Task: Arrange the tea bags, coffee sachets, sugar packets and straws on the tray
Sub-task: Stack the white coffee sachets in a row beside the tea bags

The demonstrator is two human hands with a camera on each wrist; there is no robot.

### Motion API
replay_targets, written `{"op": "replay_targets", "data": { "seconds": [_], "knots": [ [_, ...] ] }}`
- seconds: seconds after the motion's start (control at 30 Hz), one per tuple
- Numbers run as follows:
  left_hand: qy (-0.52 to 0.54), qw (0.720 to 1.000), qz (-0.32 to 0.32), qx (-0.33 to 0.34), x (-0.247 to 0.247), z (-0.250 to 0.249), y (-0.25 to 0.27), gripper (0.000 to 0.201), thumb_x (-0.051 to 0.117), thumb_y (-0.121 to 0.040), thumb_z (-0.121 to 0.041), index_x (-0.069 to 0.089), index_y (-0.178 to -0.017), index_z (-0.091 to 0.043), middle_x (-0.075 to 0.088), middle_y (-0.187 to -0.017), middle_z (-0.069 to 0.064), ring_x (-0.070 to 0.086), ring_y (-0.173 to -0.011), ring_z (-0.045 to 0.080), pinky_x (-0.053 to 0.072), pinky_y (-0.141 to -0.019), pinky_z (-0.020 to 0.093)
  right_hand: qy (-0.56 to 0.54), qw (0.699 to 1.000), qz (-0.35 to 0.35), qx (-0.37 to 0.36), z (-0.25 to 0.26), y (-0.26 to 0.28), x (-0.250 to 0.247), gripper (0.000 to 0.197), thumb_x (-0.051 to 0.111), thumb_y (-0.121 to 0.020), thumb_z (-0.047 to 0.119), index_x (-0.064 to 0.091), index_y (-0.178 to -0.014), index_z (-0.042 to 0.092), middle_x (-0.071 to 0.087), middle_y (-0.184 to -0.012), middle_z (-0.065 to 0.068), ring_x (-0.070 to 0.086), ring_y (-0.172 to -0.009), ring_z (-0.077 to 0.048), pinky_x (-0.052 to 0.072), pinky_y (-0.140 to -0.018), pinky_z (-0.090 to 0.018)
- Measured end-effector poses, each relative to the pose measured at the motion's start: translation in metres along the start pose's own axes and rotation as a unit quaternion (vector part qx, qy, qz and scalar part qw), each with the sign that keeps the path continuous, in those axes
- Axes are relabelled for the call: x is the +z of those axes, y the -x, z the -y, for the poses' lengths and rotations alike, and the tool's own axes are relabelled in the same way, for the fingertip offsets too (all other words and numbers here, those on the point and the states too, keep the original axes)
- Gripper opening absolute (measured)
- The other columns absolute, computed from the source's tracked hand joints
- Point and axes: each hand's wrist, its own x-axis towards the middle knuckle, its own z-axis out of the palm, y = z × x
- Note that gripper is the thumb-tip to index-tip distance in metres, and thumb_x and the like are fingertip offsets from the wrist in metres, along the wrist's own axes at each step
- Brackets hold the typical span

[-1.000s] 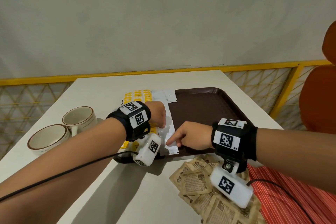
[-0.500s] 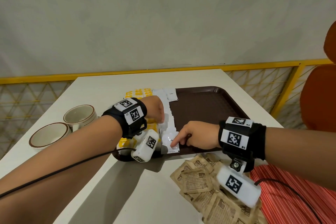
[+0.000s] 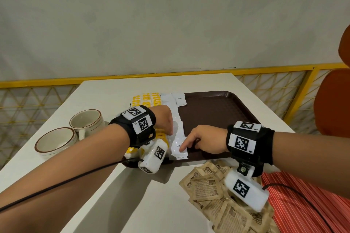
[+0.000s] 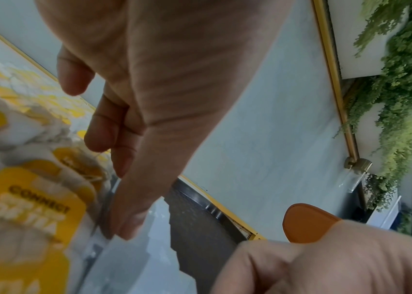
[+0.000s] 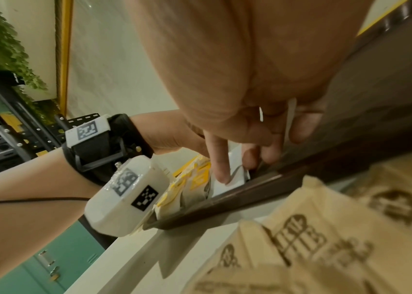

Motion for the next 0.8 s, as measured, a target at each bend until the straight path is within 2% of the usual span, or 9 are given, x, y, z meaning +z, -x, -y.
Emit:
{"op": "replay_targets", "data": {
  "seconds": [0.13, 0.2, 0.3, 0.37, 0.47, 0.57, 0.63, 0.7, 0.8],
  "knots": [
    [0.040, 0.998, -0.041, 0.010, -0.005, 0.007, 0.000, 0.019, 0.067, -0.086, -0.021, 0.073, -0.097, -0.008, 0.068, -0.098, 0.002, 0.057, -0.086, 0.013, 0.046, -0.077, 0.024, -0.140, 0.988, -0.055, 0.044, -0.005, 0.000, 0.002, 0.048, 0.039, -0.089, -0.015, 0.072, -0.104, 0.016, 0.059, -0.093, 0.003, 0.057, -0.080, -0.006, 0.050, -0.075, -0.016],
    [0.091, 0.992, -0.091, -0.003, -0.008, 0.017, -0.001, 0.011, 0.061, -0.089, -0.016, 0.070, -0.092, -0.012, 0.065, -0.112, 0.004, 0.057, -0.095, 0.016, 0.042, -0.079, 0.024, -0.291, 0.948, -0.094, 0.087, -0.006, -0.001, 0.005, 0.043, 0.036, -0.090, -0.016, 0.067, -0.103, 0.012, 0.059, -0.101, -0.004, 0.059, -0.091, -0.013, 0.052, -0.079, -0.021],
    [0.132, 0.981, -0.140, -0.036, -0.008, 0.030, -0.002, 0.026, 0.049, -0.090, -0.004, 0.066, -0.086, -0.023, 0.052, -0.133, 0.011, 0.052, -0.114, 0.024, 0.039, -0.078, 0.025, -0.418, 0.893, -0.105, 0.128, -0.001, -0.002, 0.008, 0.048, 0.034, -0.092, -0.016, 0.051, -0.131, 0.006, 0.048, -0.135, -0.015, 0.051, -0.121, -0.027, 0.047, -0.100, -0.031],
    [0.143, 0.978, -0.146, -0.047, -0.005, 0.035, 0.000, 0.033, 0.041, -0.090, -0.001, 0.065, -0.089, -0.024, 0.049, -0.136, 0.010, 0.053, -0.107, 0.023, 0.038, -0.074, 0.025, -0.417, 0.896, -0.107, 0.111, 0.006, 0.000, 0.011, 0.051, 0.033, -0.092, -0.017, 0.042, -0.138, 0.001, 0.037, -0.146, -0.023, 0.038, -0.135, -0.035, 0.036, -0.111, -0.038],
    [0.140, 0.979, -0.140, -0.055, 0.000, 0.041, -0.001, 0.038, 0.037, -0.090, -0.002, 0.064, -0.090, -0.028, 0.046, -0.141, 0.007, 0.054, -0.111, 0.023, 0.042, -0.078, 0.026, -0.403, 0.904, -0.106, 0.095, 0.014, -0.006, 0.018, 0.052, 0.030, -0.088, -0.020, 0.045, -0.134, -0.001, 0.048, -0.139, -0.012, 0.043, -0.131, -0.026, 0.033, -0.111, -0.037],
    [0.129, 0.980, -0.137, -0.060, 0.003, 0.044, -0.001, 0.040, 0.036, -0.090, -0.002, 0.064, -0.089, -0.030, 0.045, -0.142, 0.006, 0.051, -0.119, 0.025, 0.043, -0.083, 0.028, -0.375, 0.914, -0.127, 0.092, 0.016, -0.016, 0.026, 0.047, 0.031, -0.078, -0.018, 0.049, -0.121, -0.013, 0.048, -0.135, -0.029, 0.044, -0.126, -0.045, 0.034, -0.107, -0.057],
    [0.126, 0.981, -0.136, -0.063, 0.003, 0.045, 0.000, 0.039, 0.036, -0.090, -0.003, 0.065, -0.091, -0.030, 0.043, -0.144, 0.005, 0.049, -0.122, 0.024, 0.045, -0.088, 0.030, -0.393, 0.907, -0.126, 0.083, 0.013, -0.018, 0.025, 0.048, 0.031, -0.084, -0.019, 0.056, -0.122, -0.001, 0.059, -0.128, -0.014, 0.055, -0.121, -0.031, 0.044, -0.104, -0.041],
    [0.126, 0.980, -0.139, -0.062, 0.003, 0.045, 0.002, 0.039, 0.036, -0.090, -0.003, 0.065, -0.092, -0.029, 0.041, -0.146, 0.005, 0.048, -0.124, 0.024, 0.046, -0.091, 0.032, -0.395, 0.905, -0.137, 0.078, 0.012, -0.014, 0.022, 0.051, 0.038, -0.090, -0.015, 0.048, -0.134, 0.010, 0.054, -0.128, 0.000, 0.050, -0.121, -0.015, 0.042, -0.102, -0.028],
    [0.130, 0.979, -0.142, -0.065, 0.002, 0.045, 0.004, 0.036, 0.039, -0.090, -0.003, 0.066, -0.093, -0.027, 0.043, -0.145, 0.006, 0.051, -0.120, 0.025, 0.046, -0.088, 0.030, -0.320, 0.924, -0.178, 0.112, 0.003, -0.012, 0.020, 0.051, 0.066, -0.083, -0.002, 0.050, -0.130, 0.012, 0.053, -0.127, -0.007, 0.053, -0.118, -0.021, 0.048, -0.099, -0.037]
  ]
}}
